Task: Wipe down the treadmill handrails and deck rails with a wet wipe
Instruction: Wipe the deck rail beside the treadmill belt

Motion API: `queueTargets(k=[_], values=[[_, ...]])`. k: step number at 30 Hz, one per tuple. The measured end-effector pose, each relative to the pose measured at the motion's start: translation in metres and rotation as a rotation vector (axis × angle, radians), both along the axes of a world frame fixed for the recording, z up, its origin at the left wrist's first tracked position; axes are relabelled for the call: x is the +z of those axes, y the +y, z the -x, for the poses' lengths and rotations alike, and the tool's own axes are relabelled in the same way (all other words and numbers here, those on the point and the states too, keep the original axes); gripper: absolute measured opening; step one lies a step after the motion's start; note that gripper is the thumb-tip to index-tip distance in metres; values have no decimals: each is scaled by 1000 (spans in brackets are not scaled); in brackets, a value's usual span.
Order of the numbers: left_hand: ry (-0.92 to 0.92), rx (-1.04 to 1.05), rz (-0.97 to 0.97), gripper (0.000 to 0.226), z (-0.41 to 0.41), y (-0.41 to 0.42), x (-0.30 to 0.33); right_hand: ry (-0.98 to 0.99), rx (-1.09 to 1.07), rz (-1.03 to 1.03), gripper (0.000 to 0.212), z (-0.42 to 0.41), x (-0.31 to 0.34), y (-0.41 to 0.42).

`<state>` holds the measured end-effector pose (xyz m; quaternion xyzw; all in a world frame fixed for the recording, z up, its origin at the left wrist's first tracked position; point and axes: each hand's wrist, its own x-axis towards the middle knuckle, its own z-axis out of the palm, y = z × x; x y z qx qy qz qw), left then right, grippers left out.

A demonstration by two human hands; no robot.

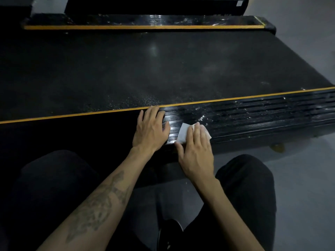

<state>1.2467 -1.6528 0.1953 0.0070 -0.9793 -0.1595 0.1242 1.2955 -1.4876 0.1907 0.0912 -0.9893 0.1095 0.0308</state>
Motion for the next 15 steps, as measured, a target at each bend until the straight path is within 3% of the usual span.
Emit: queueTargets(k=[5,10,15], values=[[14,-5,11,46,-1,0,1,-64,56,-114,83,14,6,3],[4,3,22,46,-1,0,2,-82,-12,-63,86,13,11,11],[15,6,17,46,-1,0,1,-105,77,-91,86,17,9,1]])
